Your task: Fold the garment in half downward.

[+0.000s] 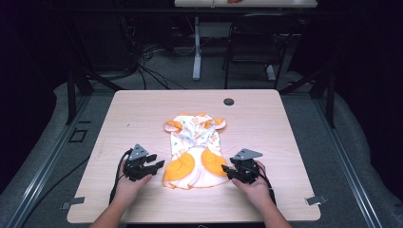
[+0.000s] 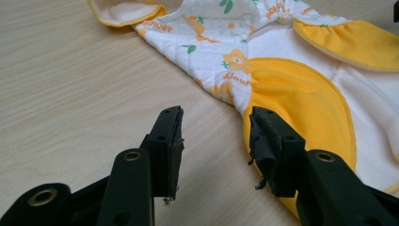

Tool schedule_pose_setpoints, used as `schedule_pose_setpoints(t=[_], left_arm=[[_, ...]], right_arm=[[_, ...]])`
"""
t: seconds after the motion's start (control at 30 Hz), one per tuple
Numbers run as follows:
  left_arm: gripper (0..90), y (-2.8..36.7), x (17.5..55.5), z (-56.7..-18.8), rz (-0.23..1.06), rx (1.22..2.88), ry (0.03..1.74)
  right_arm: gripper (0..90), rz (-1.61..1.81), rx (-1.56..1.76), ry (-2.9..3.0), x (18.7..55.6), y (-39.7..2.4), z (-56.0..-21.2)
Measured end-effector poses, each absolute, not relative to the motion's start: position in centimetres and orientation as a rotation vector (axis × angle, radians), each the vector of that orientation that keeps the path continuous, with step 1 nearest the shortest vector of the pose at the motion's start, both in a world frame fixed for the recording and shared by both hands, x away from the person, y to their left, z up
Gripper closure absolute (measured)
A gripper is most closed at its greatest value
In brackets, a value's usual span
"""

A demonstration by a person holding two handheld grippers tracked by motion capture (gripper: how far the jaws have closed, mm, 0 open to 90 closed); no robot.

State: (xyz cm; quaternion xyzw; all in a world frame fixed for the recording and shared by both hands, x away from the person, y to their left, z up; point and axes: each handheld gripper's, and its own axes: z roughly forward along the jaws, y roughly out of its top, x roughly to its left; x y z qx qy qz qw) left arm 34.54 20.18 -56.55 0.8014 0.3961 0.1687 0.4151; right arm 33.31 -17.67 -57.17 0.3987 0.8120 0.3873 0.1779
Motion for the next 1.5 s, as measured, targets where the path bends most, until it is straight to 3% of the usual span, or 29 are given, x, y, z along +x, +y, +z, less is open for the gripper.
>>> schedule_pose_setpoints(t=[0.4,0.63,0.67,0.97,1.0,1.2,1.5], left_arm=[[49.1,19.4,34.6,-56.6,0.428,2.038,0.978],[46.1,18.9,34.6,-56.4,0.405,2.027,0.944],[49.4,18.7,34.5,-56.3,0.412,2.030,0.930],[69.9,17.8,34.3,-56.3,0.334,2.023,0.908],[72.7,17.6,34.2,-56.4,0.333,2.033,0.898],[81.2,16.2,34.0,-56.9,0.316,2.088,0.859],[82.1,15.5,34.0,-58.0,0.312,2.180,0.840]], right_arm=[[47.9,1.125,1.133,2.309,33.4,-17.4,-57.2],[50.3,1.135,1.127,2.306,33.6,-16.9,-56.9],[55.8,1.169,1.129,2.309,33.6,-16.8,-56.7],[72.7,1.109,1.106,2.358,33.8,-16.0,-56.8],[78.1,1.096,1.087,2.374,33.9,-15.7,-56.8],[84.6,1.043,1.072,2.397,34.0,-14.9,-57.4],[86.7,1.040,1.049,2.452,33.9,-14.8,-57.7]])
